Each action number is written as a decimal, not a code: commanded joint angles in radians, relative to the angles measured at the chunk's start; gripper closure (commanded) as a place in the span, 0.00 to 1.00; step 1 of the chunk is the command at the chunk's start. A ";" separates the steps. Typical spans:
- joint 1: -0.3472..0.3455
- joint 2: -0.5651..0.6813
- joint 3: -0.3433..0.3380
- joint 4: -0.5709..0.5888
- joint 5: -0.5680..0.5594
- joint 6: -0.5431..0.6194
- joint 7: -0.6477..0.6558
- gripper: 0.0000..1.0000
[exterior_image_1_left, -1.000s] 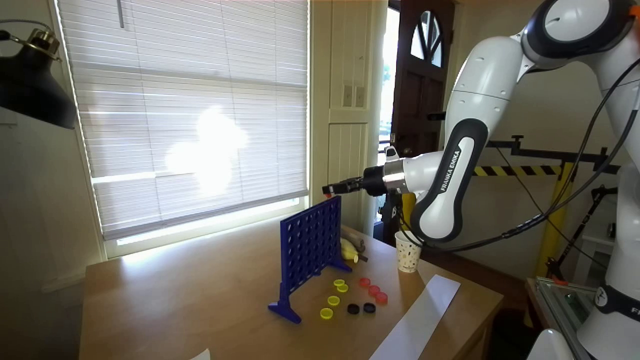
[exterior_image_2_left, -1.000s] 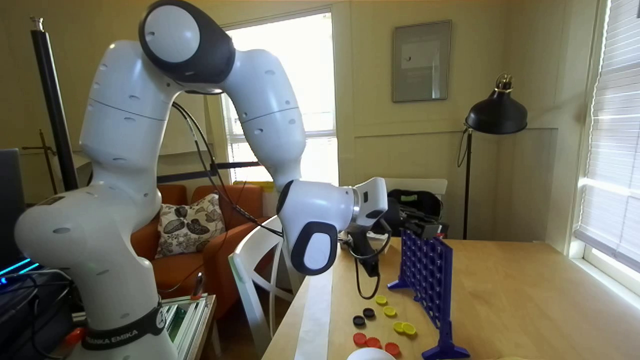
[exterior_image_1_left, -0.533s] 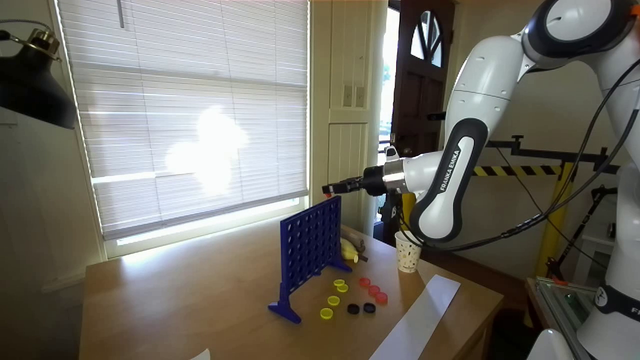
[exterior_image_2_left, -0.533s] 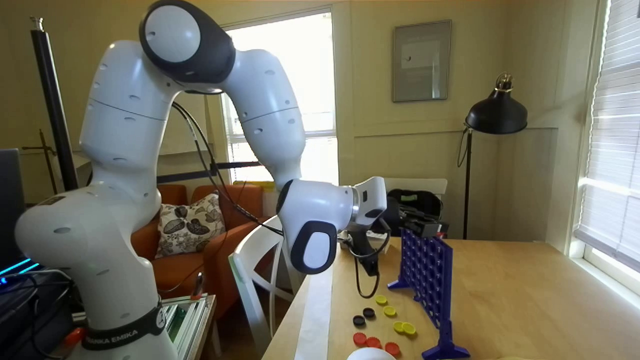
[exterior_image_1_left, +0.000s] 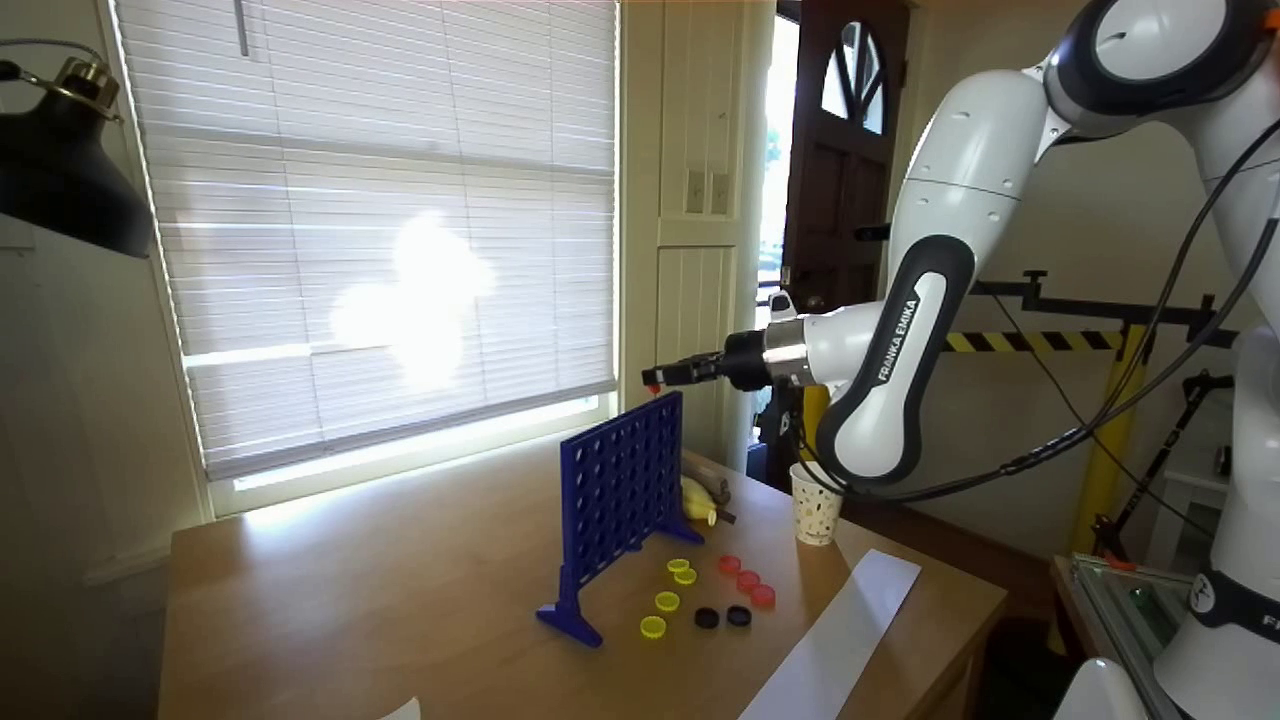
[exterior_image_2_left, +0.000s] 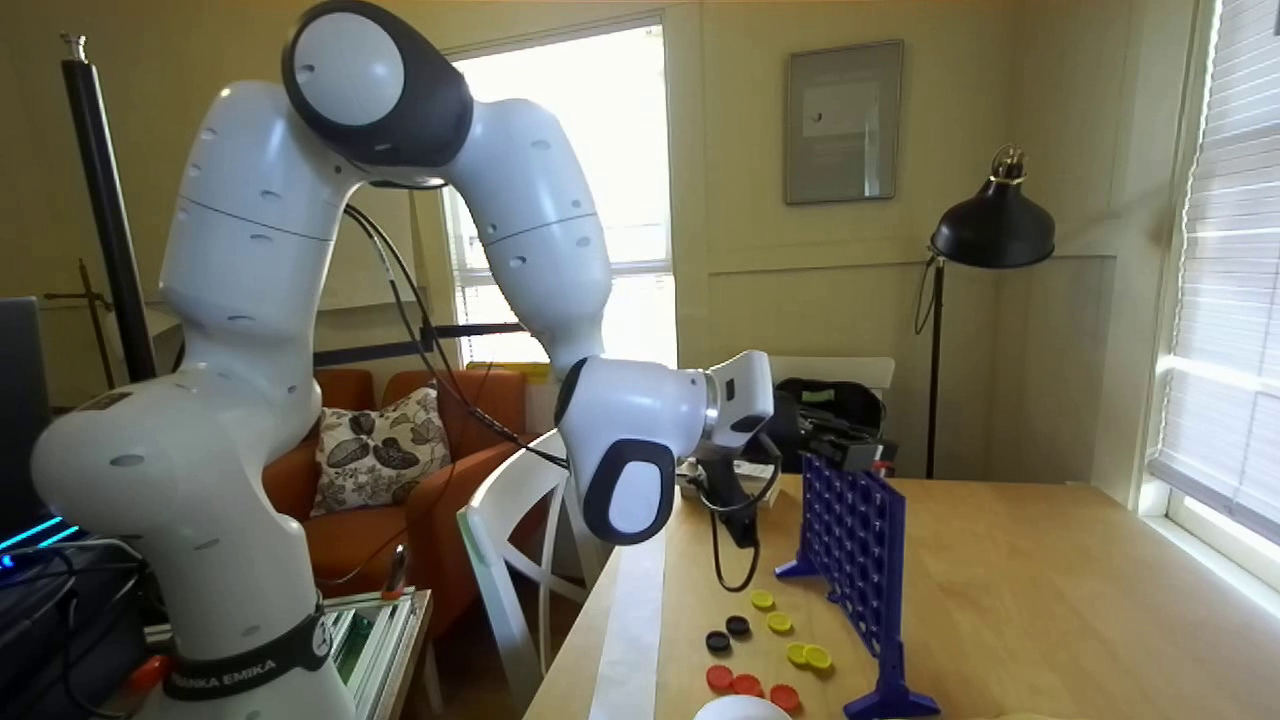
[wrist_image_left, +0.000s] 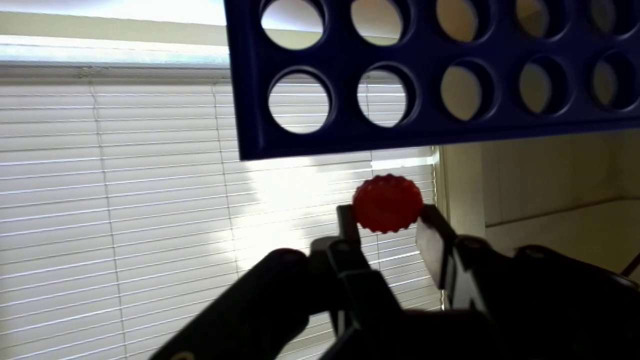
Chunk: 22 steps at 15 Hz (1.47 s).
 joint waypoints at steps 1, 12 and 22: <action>0.017 0.008 0.005 -0.003 0.035 0.029 -0.016 0.90; 0.031 0.011 0.000 -0.007 0.085 0.029 -0.036 0.90; 0.043 0.022 0.004 -0.005 0.098 0.029 -0.042 0.90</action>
